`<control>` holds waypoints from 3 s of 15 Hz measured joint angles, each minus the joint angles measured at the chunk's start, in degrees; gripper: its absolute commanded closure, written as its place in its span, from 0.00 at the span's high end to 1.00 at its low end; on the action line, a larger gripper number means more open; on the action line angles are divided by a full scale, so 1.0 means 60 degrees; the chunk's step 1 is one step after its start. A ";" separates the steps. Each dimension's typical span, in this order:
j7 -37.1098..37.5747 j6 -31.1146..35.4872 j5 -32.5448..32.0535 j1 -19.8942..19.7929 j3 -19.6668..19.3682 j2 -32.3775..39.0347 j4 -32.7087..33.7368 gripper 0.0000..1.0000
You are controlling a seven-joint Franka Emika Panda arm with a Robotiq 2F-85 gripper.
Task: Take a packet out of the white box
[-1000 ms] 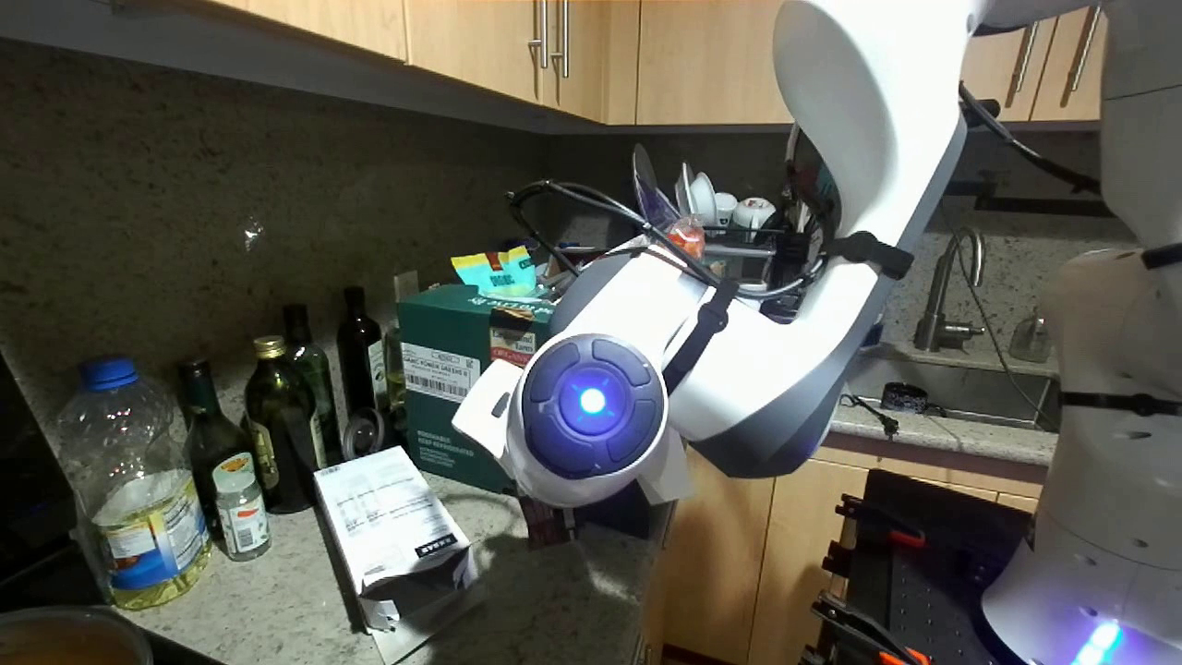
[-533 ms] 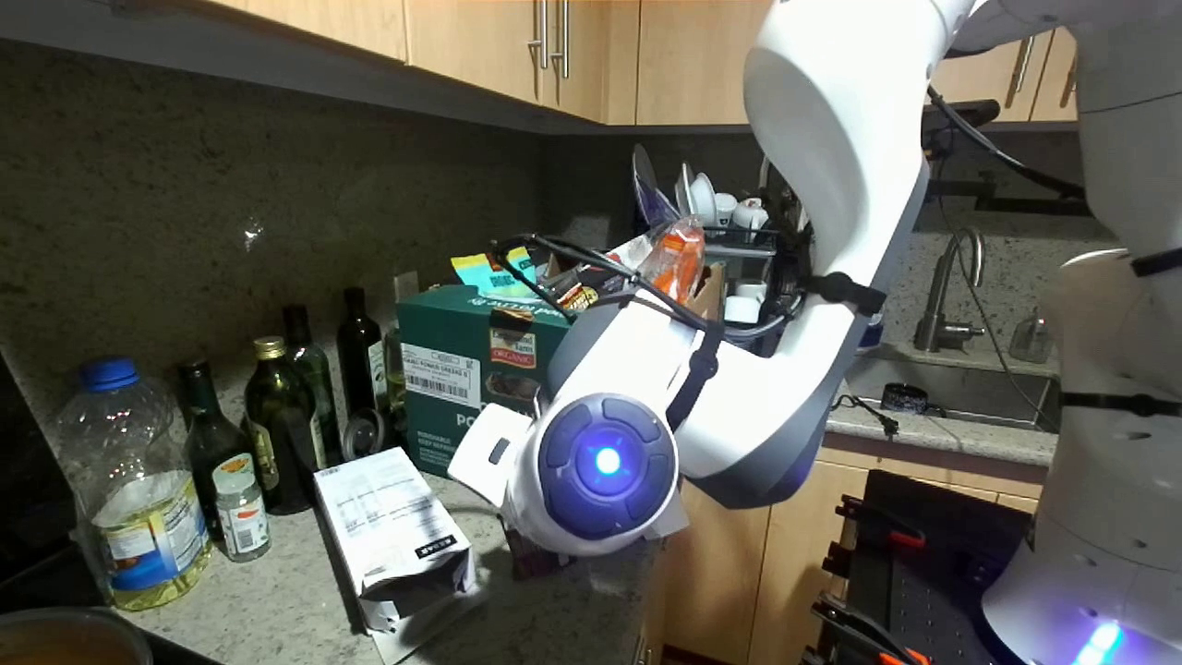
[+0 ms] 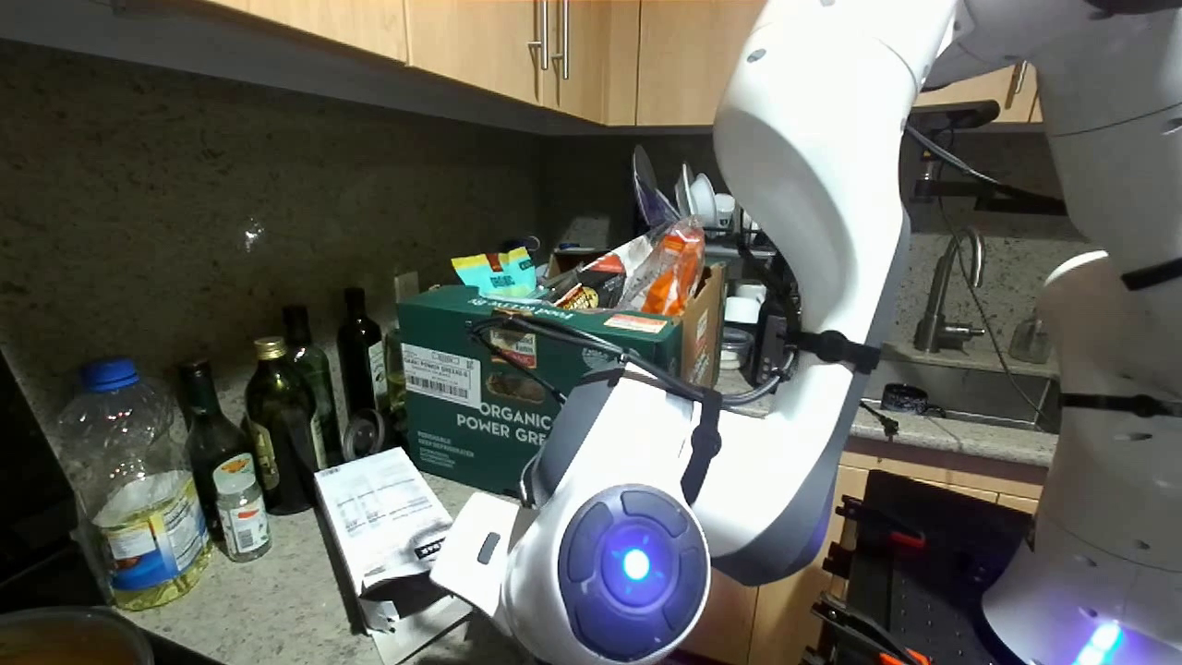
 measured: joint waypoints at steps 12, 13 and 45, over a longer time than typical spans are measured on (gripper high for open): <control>0.0014 0.0650 0.0706 0.0447 0.0237 0.0651 0.0377 0.00; 0.0014 0.0676 0.0786 0.0468 0.0238 0.0686 0.0377 0.00; -0.1462 0.1189 0.3476 0.0567 0.0711 -0.2130 -0.0718 1.00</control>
